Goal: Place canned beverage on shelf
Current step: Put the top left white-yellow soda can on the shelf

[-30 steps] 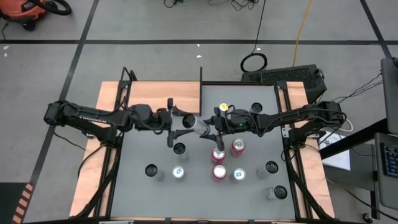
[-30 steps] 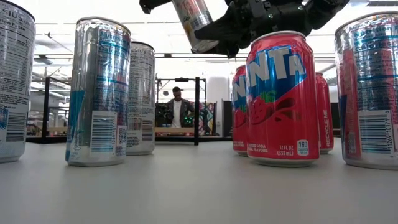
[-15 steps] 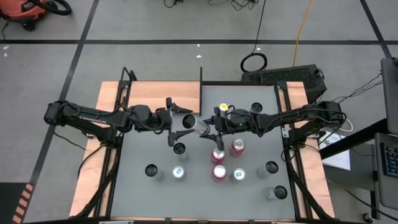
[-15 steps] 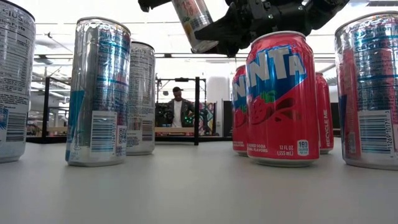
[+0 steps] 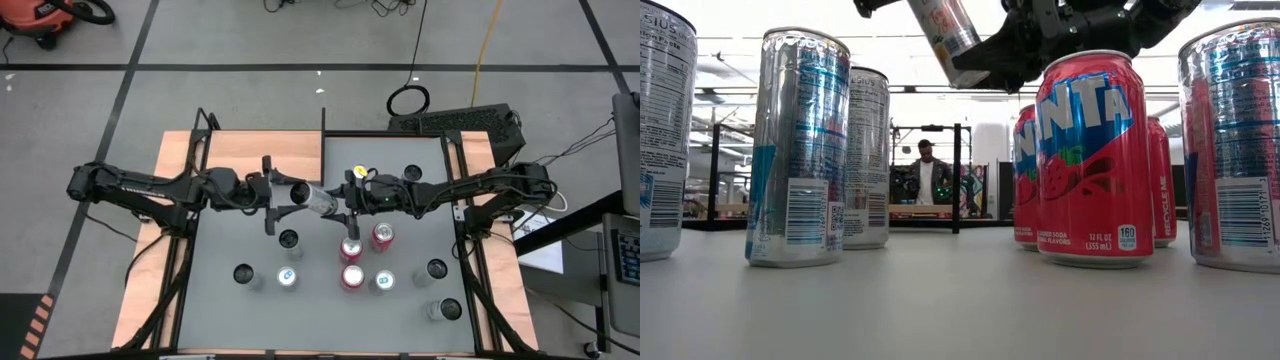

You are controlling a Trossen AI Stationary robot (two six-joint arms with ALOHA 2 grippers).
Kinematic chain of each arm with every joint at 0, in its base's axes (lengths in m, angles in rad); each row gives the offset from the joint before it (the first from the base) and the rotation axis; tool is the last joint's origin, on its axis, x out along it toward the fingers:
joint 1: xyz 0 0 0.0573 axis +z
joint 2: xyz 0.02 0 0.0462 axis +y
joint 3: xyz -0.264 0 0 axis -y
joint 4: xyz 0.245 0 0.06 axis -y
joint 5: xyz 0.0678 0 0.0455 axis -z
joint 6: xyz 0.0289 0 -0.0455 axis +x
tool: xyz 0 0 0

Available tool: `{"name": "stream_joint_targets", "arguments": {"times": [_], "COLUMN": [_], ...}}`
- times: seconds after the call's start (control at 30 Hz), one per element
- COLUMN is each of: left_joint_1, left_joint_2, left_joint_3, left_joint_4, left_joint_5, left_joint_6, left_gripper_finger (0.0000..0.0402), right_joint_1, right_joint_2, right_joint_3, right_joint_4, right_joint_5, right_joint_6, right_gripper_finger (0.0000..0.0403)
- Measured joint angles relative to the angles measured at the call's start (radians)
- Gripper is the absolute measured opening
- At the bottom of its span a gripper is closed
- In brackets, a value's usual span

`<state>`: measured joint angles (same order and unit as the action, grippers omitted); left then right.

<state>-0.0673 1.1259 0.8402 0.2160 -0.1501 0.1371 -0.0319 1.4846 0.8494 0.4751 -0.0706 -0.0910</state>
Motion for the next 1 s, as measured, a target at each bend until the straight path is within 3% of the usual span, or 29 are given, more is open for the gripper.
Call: {"name": "stream_joint_targets", "arguments": {"times": [0.23,0.6,1.0], "left_joint_1": [0.0,0.011,0.143], "left_joint_2": [-0.007,-0.152,-0.334], "left_joint_3": [0.001,-0.002,0.0], "left_joint_4": [-0.044,-0.231,-0.458], "left_joint_5": [-0.001,0.026,0.004], "left_joint_6": [-0.026,-0.05,0.092], "left_gripper_finger": [0.0248,0.0246,0.0245], "right_joint_1": [0.001,0.008,0.055], "right_joint_2": [0.001,-0.002,-0.001], "right_joint_3": [0.0,0.002,0.001], "right_joint_4": [-0.02,-0.1,-0.105], "right_joint_5": [-0.007,-0.006,-0.006], "right_joint_6": [0.007,0.048,0.043], "right_gripper_finger": [0.0209,0.0319,0.0321]}}
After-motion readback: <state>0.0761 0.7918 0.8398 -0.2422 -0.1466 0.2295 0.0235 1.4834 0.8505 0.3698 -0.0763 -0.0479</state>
